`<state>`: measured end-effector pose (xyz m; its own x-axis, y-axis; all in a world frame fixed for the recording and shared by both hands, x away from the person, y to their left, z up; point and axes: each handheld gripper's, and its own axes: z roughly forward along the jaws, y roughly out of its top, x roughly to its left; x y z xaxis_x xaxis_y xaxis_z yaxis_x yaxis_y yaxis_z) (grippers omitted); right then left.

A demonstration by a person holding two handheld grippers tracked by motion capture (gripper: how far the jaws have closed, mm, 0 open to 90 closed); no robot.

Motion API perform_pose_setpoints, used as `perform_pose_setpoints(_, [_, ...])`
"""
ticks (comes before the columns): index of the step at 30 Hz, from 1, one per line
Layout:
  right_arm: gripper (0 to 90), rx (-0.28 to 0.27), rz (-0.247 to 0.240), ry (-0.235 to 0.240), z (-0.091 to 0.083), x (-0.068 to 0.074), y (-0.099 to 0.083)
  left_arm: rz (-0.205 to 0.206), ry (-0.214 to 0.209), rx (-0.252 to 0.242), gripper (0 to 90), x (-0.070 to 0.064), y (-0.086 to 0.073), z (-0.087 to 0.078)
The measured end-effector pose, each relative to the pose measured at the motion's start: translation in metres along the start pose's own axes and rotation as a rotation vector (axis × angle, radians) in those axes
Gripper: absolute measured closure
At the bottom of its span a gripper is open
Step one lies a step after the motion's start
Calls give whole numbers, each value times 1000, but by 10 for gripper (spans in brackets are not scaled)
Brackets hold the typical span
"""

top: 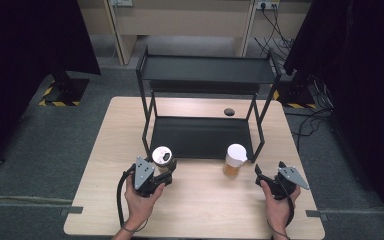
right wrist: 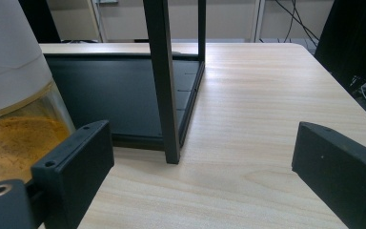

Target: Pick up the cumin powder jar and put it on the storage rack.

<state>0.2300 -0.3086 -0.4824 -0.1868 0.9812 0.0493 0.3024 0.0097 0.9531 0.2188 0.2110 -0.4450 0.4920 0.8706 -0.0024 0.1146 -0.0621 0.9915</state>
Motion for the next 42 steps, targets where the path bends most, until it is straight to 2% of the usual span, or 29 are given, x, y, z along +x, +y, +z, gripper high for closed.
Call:
perform_pose_setpoints(11, [70,-1,-5,0,0,1,0,2,5,-32,311,-1,30,2])
perform_pose_setpoints(19, [70,-1,-5,2,0,0,0,18,12,-70,312,-2,52,5])
perform_pose_setpoints(42, [70,1,-13,1,0,1,0,54,52,-119,312,1,92,13])
